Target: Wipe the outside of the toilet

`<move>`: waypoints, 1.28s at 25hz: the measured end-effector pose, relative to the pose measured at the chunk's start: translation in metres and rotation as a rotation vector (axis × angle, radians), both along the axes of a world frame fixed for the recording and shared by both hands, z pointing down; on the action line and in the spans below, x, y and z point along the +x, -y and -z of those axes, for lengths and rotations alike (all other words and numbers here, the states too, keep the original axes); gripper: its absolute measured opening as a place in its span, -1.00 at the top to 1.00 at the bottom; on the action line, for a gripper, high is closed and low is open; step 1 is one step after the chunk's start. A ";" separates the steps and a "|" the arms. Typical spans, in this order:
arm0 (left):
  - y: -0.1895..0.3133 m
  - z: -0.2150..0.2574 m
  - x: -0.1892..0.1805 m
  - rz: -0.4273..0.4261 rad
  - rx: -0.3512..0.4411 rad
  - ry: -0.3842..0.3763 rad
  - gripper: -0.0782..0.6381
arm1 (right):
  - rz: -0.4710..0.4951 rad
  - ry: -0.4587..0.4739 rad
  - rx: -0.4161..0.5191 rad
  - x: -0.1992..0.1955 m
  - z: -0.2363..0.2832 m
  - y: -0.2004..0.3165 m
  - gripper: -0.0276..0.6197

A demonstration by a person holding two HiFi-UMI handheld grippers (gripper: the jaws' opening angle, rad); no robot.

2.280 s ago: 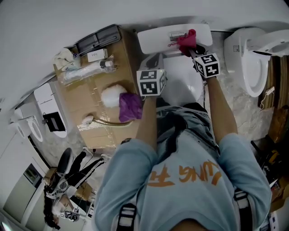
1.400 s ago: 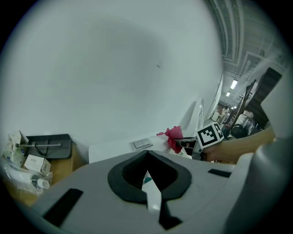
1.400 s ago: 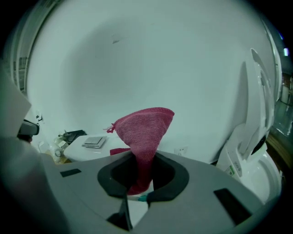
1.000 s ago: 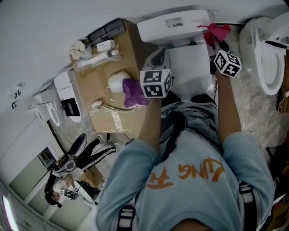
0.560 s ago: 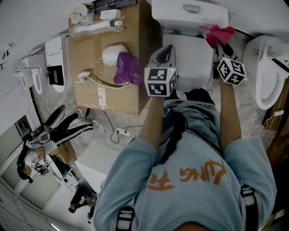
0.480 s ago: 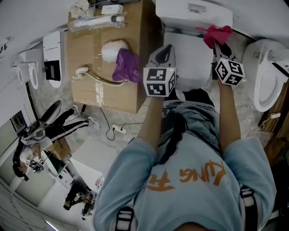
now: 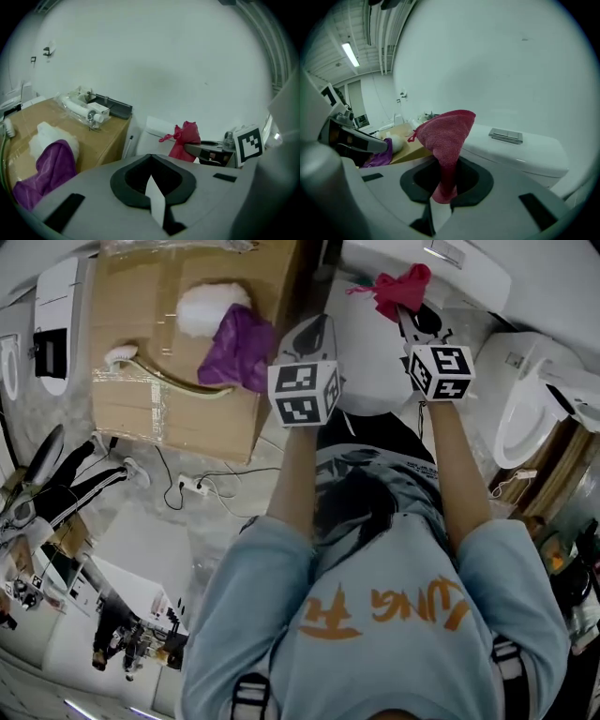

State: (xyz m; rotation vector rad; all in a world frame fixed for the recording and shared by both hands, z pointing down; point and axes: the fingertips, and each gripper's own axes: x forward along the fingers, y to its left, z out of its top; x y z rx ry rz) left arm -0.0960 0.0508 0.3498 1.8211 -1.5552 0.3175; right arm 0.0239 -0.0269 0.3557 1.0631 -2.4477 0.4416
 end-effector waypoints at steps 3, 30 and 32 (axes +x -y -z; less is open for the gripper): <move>0.001 -0.022 -0.012 0.033 -0.015 -0.021 0.73 | 0.049 -0.030 -0.008 -0.020 -0.010 -0.004 0.70; 0.050 -0.122 -0.027 -0.041 0.028 -0.041 0.73 | 0.121 -0.076 0.087 -0.102 -0.090 0.056 0.70; 0.052 -0.126 -0.025 -0.049 0.019 -0.042 0.73 | 0.103 -0.061 0.083 -0.102 -0.094 0.060 0.70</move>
